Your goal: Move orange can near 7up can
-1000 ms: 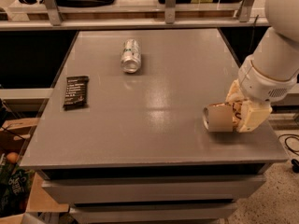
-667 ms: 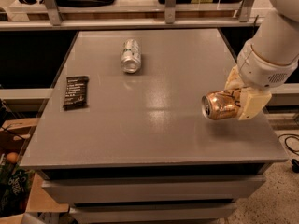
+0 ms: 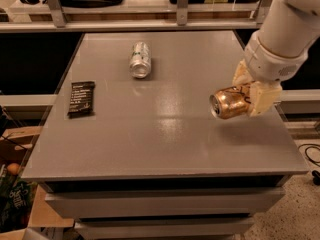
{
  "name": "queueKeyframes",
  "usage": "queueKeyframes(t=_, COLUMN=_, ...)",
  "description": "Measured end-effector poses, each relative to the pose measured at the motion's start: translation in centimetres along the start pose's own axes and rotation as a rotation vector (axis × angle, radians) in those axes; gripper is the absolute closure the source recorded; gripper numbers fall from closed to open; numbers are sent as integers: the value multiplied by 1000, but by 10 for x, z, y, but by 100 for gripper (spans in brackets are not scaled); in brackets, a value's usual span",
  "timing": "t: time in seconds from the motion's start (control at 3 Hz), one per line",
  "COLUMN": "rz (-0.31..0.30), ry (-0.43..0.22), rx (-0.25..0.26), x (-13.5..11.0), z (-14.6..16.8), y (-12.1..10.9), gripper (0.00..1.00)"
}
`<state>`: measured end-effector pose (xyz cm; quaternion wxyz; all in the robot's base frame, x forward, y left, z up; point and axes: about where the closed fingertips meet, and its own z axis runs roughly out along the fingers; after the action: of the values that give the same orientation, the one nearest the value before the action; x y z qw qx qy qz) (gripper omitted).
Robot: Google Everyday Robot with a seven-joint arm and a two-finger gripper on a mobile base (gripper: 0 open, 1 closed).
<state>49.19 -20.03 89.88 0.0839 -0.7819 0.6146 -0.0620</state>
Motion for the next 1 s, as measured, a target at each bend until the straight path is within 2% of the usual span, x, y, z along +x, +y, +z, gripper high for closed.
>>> queueKeyframes(t=0.67, rz=-283, ry=-3, rx=24, x=-30, z=-8, y=-68, gripper=100)
queueKeyframes(t=1.0, rz=-389, ry=-12, rx=8, x=-50, z=3, y=-101, gripper=100)
